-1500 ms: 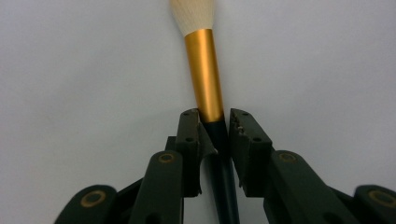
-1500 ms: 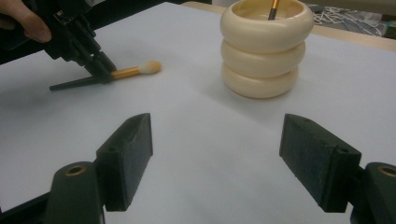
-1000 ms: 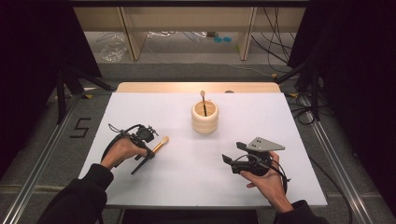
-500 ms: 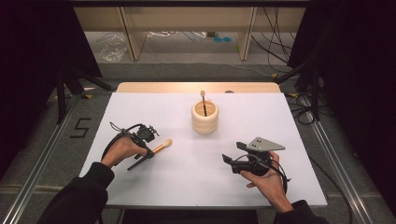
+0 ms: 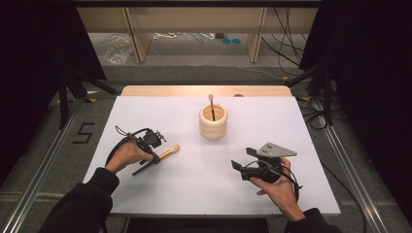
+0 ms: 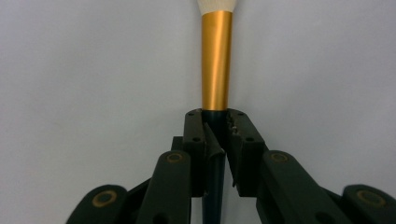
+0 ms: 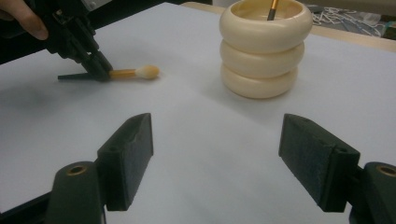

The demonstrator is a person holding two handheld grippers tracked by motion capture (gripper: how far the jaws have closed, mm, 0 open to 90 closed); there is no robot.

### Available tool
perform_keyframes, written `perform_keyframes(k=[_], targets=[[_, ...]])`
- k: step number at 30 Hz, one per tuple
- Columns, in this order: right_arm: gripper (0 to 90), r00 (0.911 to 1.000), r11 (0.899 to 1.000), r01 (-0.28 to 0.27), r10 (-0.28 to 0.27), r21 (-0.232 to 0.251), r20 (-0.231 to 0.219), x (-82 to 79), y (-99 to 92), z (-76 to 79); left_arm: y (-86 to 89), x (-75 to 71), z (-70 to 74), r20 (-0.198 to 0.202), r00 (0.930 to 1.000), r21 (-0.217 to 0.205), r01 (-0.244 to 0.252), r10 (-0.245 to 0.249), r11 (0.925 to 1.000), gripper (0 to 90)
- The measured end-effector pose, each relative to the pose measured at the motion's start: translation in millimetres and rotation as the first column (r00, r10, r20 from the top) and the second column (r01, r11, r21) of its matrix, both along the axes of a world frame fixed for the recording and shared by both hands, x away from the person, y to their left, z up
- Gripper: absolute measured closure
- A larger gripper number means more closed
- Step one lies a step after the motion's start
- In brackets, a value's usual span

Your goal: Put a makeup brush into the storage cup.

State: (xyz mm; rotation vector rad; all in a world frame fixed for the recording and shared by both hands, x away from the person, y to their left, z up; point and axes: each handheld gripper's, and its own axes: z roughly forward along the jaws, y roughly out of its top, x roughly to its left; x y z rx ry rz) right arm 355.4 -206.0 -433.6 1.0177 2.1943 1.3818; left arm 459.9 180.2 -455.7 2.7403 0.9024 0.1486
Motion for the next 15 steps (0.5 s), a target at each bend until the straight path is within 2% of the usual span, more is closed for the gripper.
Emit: perform_keyframes(k=[4, 7, 10, 11, 15], targets=[[27.2, 1.0, 1.0, 0.0, 0.0, 0.002, 0.002, 0.3, 0.0, -0.2, 3.6, -1.9, 7.9, 0.017, 0.9995, -0.055, -0.024, 0.025, 0.9982, 78.8], [27.2, 1.0, 1.0, 0.001, -0.001, 0.001, 0.0, 0.2, 0.0, 0.0, 5.7, -3.0, 13.9, 0.037, 0.9989, -0.103, -0.023, 0.027, 0.9944, 78.8], [27.3, 1.0, 1.0, 0.001, -0.001, 0.002, 0.003, 0.2, 0.2, 0.0, 5.7, -5.9, 17.9, 0.05, 0.9974, -0.163, -0.042, 0.051, 0.9857, 78.8], [27.2, 1.0, 1.0, 0.001, -0.001, 0.002, 0.003, 0.2, 0.2, 0.0, 4.4, -7.9, 18.3, 0.057, 0.9956, -0.203, -0.061, 0.075, 0.9772, 78.7], [27.2, 1.0, 1.0, 0.001, -0.001, 0.003, 0.004, 0.3, 0.2, 0.0, 4.6, -11.2, 25.3, 0.079, 0.9943, -0.238, -0.051, 0.071, 0.97, 78.8]])
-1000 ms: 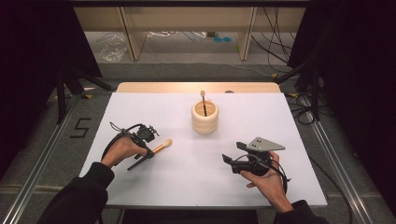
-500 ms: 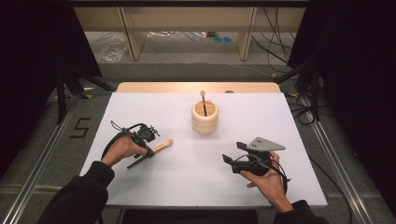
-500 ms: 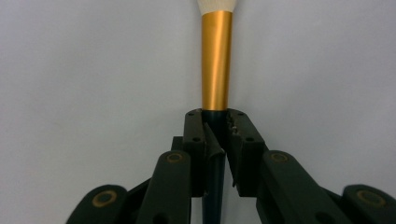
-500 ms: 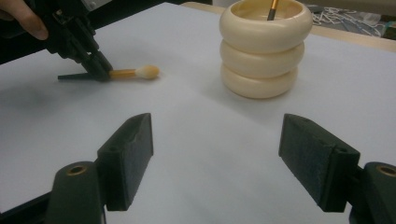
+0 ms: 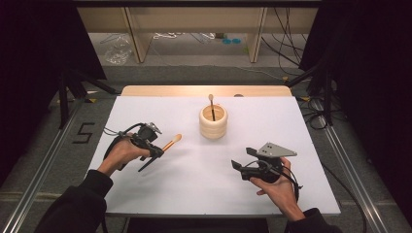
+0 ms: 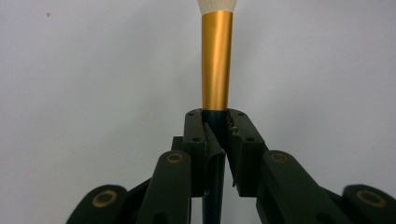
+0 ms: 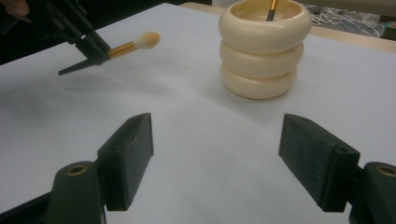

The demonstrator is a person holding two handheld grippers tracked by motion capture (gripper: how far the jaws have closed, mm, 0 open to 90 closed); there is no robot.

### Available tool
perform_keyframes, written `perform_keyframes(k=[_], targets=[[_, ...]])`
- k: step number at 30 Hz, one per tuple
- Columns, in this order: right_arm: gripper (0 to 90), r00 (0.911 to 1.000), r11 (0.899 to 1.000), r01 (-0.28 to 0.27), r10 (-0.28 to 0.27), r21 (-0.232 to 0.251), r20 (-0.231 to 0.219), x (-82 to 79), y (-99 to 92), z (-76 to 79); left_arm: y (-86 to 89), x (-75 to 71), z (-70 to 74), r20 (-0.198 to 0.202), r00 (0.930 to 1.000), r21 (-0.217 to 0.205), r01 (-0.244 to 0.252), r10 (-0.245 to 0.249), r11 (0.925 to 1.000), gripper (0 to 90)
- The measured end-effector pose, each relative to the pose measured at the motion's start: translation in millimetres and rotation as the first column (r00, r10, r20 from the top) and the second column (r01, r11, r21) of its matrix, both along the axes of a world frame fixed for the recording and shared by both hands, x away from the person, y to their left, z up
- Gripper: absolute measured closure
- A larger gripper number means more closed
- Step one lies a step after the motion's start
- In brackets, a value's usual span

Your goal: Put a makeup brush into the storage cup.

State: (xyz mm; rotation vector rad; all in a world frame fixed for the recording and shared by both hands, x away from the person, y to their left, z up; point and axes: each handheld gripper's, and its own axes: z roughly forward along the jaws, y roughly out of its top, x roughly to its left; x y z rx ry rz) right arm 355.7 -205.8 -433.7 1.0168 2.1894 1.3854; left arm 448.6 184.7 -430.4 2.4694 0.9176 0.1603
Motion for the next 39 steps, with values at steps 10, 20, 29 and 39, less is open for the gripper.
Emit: perform_keyframes(k=[10, 20, 29, 39], targets=[[27.4, 1.0, 1.0, 0.002, -0.002, 0.007, -0.006, -0.7, 0.4, 0.6, -4.4, -15.9, 10.8, 0.092, 0.9957, -0.139, 0.002, 0.011, 0.9903, 78.8], [27.4, 1.0, 1.0, -0.001, 0.001, 0.028, -0.003, -0.8, 1.6, 2.1, -14.0, -27.1, 16.0, 0.135, 0.9871, -0.327, -0.037, 0.085, 0.9443, 78.7], [27.5, 0.9992, 0.999, -0.017, 0.015, 0.051, 0.037, -0.4, 7.2, 5.5, -26.4, -39.8, 13.3, 0.169, 0.9809, -0.412, -0.019, 0.097, 0.911, 78.7], [29.2, 0.9987, 0.985, -0.05, 0.048, 0.164, 0.018, 6.8, 13.2, 12.0, -39.2, -49.6, 18.9, 0.213, 0.971, -0.482, 0.009, 0.107, 0.8762, 78.8]])
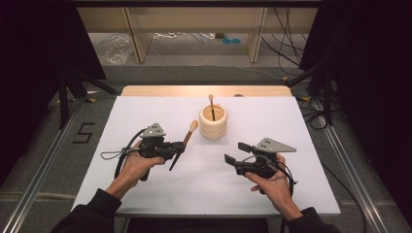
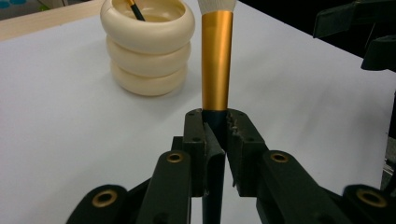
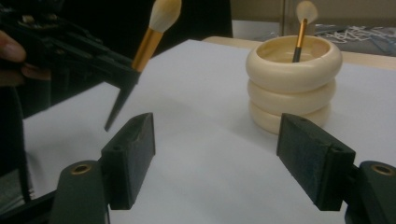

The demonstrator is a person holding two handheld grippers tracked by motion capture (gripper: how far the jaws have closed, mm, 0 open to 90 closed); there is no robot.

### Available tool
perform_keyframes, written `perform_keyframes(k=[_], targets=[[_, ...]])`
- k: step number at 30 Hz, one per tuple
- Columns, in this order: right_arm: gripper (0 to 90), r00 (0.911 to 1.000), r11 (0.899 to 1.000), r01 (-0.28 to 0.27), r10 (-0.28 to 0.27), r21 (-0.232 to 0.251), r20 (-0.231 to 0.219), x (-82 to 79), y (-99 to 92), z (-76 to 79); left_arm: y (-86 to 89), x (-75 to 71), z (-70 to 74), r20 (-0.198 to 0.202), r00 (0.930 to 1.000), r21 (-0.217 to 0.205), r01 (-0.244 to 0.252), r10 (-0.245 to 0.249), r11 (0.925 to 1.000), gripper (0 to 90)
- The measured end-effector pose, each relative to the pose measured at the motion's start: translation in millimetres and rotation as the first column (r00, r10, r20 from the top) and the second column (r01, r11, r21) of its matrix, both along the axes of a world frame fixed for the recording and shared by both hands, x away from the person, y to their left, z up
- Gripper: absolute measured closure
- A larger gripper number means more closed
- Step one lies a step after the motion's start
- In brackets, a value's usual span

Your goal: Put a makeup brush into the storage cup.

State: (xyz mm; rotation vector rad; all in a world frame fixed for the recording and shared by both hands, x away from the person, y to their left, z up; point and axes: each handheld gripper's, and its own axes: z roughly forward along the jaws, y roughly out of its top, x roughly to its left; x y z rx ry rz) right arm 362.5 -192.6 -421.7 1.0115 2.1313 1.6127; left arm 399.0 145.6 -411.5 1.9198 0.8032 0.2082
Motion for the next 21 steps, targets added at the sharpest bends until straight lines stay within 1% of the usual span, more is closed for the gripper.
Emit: perform_keyframes(k=[1, 2, 4, 6, 7, 8, 9, 12, 14, 15, 16, 17, 18, 19, 21], targets=[[29.2, 0.9996, 1.0, -0.003, 0.003, 0.013, -0.027, -0.6, 0.1, 1.6, -0.7, -0.7, 1.0, 0.009, 1.0, -0.008, 0.002, -0.002, 1.0, 78.7], [29.3, 0.9996, 1.0, -0.004, 0.005, 0.026, -0.029, -0.3, 0.1, 2.6, -1.8, -1.2, 1.9, 0.016, 0.9999, -0.016, 0.005, -0.005, 0.9999, 78.7], [29.4, 1.0, 0.999, -0.005, 0.005, 0.046, -0.007, 1.3, 1.3, 3.2, -3.7, -2.7, 2.5, 0.03, 0.9995, -0.028, 0.007, -0.006, 0.9996, 78.7], [30.6, 0.9998, 0.999, -0.012, 0.012, 0.031, -0.015, 1.1, 1.7, 6.8, -5.1, -3.4, 3.0, 0.039, 0.9992, -0.04, 0.013, -0.011, 0.9991, 78.7], [30.8, 0.9998, 0.999, -0.021, 0.021, 0.039, 0.003, 2.4, 3.0, 6.7, -5.9, -4.0, 3.2, 0.045, 0.999, -0.046, 0.01, -0.008, 0.9989, 78.7], [31.2, 0.9996, 0.998, -0.025, 0.025, 0.05, 0.011, 3.0, 5.0, 7.7, -7.6, -5.1, 3.6, 0.049, 0.9988, -0.057, 0.005, -0.002, 0.9984, 78.7], [32.3, 0.9995, 0.999, -0.031, 0.03, 0.035, 0.013, 3.8, 6.6, 10.0, -8.2, -5.5, 3.9, 0.055, 0.9985, -0.06, 0.01, -0.006, 0.9981, 78.7], [34.0, 0.9986, 0.997, -0.05, 0.049, 0.062, 0.021, 6.5, 12.5, 13.1, -11.5, -8.0, 4.9, 0.074, 0.9972, -0.074, 0.015, -0.01, 0.9971, 78.7], [35.2, 0.9975, 0.996, -0.068, 0.066, 0.06, 0.026, 8.8, 17.4, 15.2, -13.1, -9.6, 5.6, 0.087, 0.9961, -0.081, 0.017, -0.009, 0.9965, 78.7], [35.8, 0.9969, 0.996, -0.072, 0.07, 0.055, 0.034, 9.9, 19.4, 16.0, -13.3, -9.8, 6.0, 0.1, 0.9948, -0.082, 0.027, -0.019, 0.9962, 78.7], [36.0, 0.9969, 0.996, -0.07, 0.067, 0.059, 0.04, 10.7, 21.5, 16.8, -13.6, -10.8, 6.5, 0.109, 0.9939, -0.085, 0.022, -0.012, 0.9962, 78.7], [36.3, 0.9962, 0.995, -0.081, 0.079, 0.063, 0.037, 11.7, 23.3, 18.0, -14.2, -11.3, 6.6, 0.109, 0.994, -0.09, 0.018, -0.008, 0.9958, 78.7], [36.9, 0.9958, 0.994, -0.081, 0.078, 0.071, 0.048, 12.5, 25.0, 18.6, -14.7, -11.9, 6.7, 0.109, 0.994, -0.096, 0.013, -0.003, 0.9953, 78.7], [37.6, 0.9956, 0.995, -0.082, 0.079, 0.059, 0.051, 13.3, 26.4, 20.5, -15.1, -12.2, 6.7, 0.11, 0.994, -0.1, 0.014, -0.003, 0.9949, 78.7], [38.2, 0.9946, 0.994, -0.09, 0.086, 0.063, 0.057, 14.6, 30.0, 22.4, -15.7, -13.2, 6.6, 0.114, 0.9935, -0.106, 0.013, -0.001, 0.9943, 78.7]])
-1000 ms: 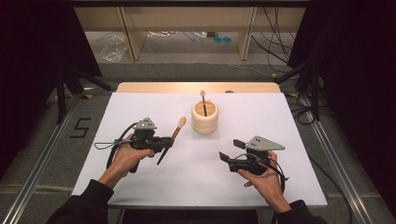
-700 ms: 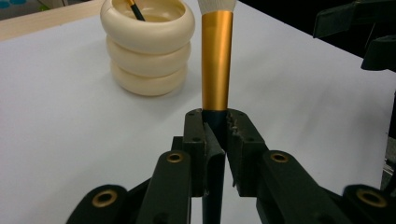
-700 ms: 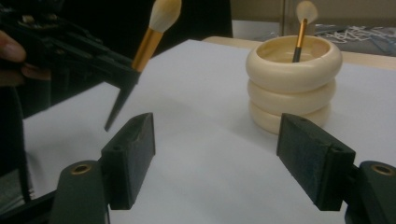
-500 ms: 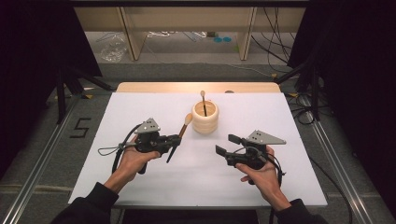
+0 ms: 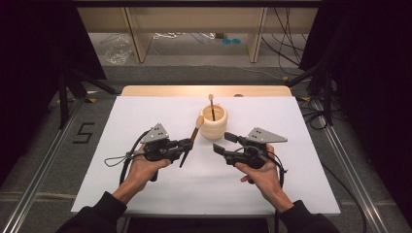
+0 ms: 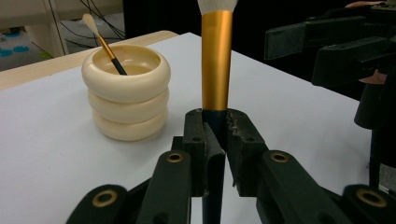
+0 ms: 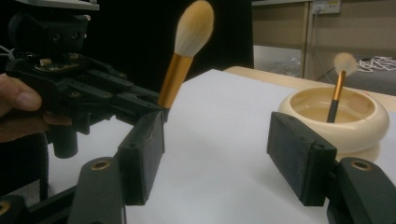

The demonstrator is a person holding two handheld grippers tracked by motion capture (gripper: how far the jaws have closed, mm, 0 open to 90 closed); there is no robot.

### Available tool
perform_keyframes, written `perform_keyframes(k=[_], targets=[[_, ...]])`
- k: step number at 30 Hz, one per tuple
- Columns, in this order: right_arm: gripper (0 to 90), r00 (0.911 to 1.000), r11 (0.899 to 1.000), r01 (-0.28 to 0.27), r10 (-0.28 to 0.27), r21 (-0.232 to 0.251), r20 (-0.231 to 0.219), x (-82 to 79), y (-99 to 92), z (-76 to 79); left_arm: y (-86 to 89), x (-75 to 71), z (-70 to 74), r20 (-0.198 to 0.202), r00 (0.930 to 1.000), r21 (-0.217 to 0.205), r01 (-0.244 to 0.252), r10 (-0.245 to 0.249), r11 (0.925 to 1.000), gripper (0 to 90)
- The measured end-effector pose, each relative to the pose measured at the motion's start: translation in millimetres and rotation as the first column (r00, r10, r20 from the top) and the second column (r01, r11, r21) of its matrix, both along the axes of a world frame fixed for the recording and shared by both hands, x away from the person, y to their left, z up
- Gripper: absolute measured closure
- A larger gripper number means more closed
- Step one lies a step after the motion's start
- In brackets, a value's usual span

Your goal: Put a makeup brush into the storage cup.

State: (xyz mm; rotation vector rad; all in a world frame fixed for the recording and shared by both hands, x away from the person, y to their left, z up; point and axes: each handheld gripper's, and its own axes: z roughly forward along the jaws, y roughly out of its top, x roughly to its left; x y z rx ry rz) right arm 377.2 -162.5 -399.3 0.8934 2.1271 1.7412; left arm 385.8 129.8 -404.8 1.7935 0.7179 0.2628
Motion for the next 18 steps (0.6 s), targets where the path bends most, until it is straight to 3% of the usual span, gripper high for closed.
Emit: perform_keyframes(k=[10, 12, 13, 16, 18], targets=[[46.8, 0.999, 0.999, -0.045, 0.045, 0.018, -0.001, 6.5, 14.9, 1.4, -7.8, -5.4, -1.9, 0.02, 0.9996, -0.019, 0.022, -0.022, 0.9996, 78.7], [48.7, 0.9986, 0.997, -0.053, 0.053, 0.048, 0.0, 8.3, 19.1, 1.1, -9.2, -6.4, -1.6, 0.015, 0.9997, -0.032, 0.022, -0.021, 0.9992, 78.7], [49.2, 0.9978, 0.997, -0.062, 0.063, 0.035, -0.019, 8.2, 19.4, 2.5, -9.0, -6.6, -0.8, 0.021, 0.9995, -0.024, 0.022, -0.022, 0.9995, 78.7], [51.8, 0.9967, 0.995, -0.08, 0.08, 0.065, -0.006, 10.3, 25.5, 3.3, -9.5, -7.1, -0.2, 0.032, 0.9992, -0.027, 0.025, -0.024, 0.9993, 78.7], [53.0, 0.9961, 0.995, -0.087, 0.088, 0.056, -0.008, 10.9, 28.0, 5.2, -9.9, -7.1, 0.0, 0.038, 0.9988, -0.033, 0.032, -0.031, 0.9989, 78.7]])
